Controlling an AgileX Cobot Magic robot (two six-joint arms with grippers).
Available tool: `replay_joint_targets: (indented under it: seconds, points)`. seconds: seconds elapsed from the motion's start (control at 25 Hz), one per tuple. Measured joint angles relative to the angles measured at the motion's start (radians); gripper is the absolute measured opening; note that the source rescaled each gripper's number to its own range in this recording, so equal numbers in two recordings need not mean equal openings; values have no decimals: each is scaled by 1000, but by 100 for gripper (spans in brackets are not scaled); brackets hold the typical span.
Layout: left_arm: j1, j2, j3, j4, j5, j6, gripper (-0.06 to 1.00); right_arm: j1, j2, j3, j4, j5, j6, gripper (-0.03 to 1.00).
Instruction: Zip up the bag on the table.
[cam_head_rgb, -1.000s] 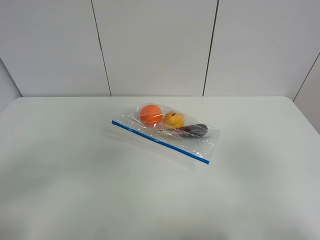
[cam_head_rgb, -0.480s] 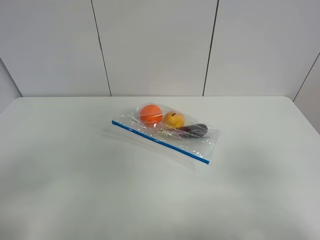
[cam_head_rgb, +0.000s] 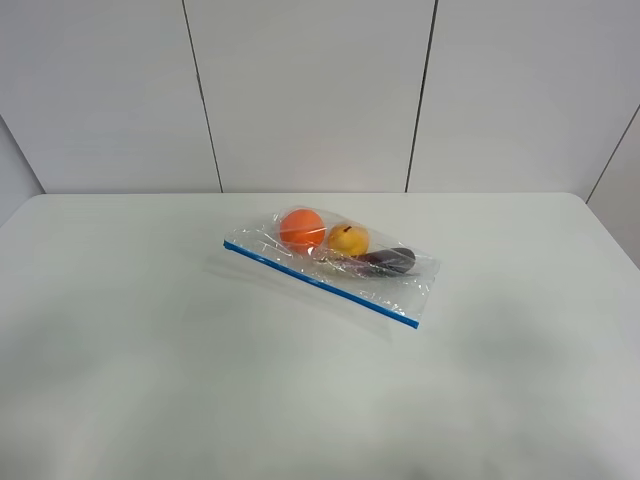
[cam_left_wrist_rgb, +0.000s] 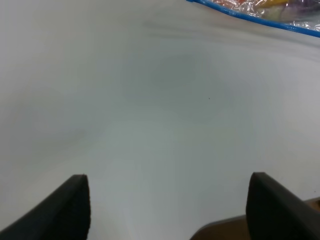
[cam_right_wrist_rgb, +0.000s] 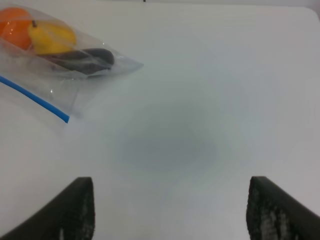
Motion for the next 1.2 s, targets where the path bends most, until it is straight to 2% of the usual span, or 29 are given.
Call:
replay_joint_targets:
  seconds: [1.2]
  points:
    - [0, 0, 5, 1, -2, 0, 100, 0, 0, 0, -7, -8, 15, 89]
